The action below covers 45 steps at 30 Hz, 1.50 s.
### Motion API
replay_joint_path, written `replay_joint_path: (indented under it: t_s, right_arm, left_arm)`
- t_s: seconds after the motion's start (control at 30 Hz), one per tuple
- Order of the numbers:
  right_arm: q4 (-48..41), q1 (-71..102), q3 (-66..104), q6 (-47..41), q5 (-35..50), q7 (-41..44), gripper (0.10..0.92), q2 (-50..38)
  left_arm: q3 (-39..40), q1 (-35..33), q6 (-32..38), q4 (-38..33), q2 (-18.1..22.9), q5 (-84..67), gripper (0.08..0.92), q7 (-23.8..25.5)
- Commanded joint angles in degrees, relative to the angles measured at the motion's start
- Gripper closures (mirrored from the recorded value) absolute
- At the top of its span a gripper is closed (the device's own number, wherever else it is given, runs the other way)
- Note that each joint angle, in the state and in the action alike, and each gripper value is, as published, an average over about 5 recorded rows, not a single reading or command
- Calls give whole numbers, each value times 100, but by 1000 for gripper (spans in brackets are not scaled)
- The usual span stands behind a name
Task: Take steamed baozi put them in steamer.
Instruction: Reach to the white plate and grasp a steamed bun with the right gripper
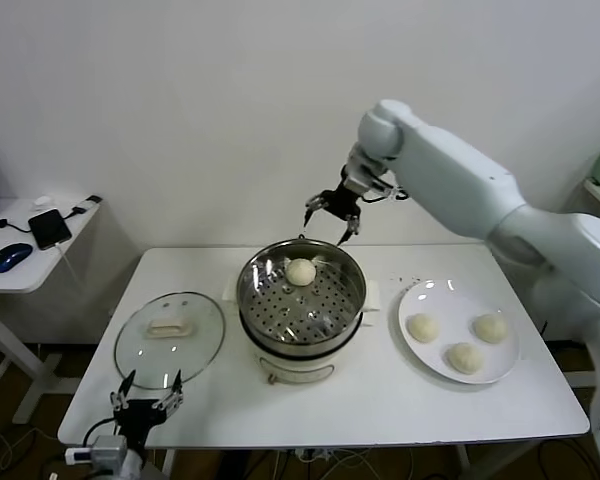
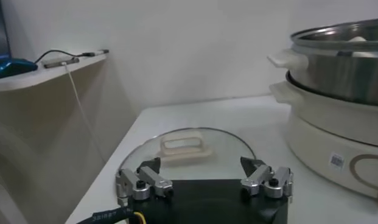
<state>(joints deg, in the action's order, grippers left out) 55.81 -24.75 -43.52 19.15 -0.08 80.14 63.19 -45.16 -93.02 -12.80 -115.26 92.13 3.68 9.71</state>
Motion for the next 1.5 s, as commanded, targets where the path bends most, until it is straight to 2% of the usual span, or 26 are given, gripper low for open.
replay_joint_path:
  t_s: [0.03,0.3,0.47,0.77,0.9,1.13,1.3,1.5]
  right_arm:
    - [1411,118,110,-4663,635,-77,202,-1776]
    - [2757,1093,72,-5049,520,-525,203,-3149]
    - [3075,2298,770,-4766,-15,-612,203,-3426]
    - [2330,3834,1938,-3827,-1126,-742,202,-2660]
    - [1803,3960,2120,-3191,-1422,-823,203,-2251]
    - [1242,3877,2180,-2893,-1796,-861,203,-1815]
    - [408,3723,2364,-1817,-2149,-748,203,-1377]
    - [192,3683,2367,-1847,-2318,-610,203,-1205]
  left_arm:
    - [-27,65,-141,6,-383,-284,177,153]
    - [47,111,-207,-56,-494,-361,177,232]
    - [86,147,-254,-92,-443,-352,177,238]
    - [58,14,-281,-194,-359,-330,177,247]
    - [48,-19,-261,-159,-347,-308,177,228]
    - [100,37,-252,-40,-244,-168,177,226]
    - [104,72,-248,41,-229,-141,177,225]
    - [82,76,-251,60,-223,-140,177,226]
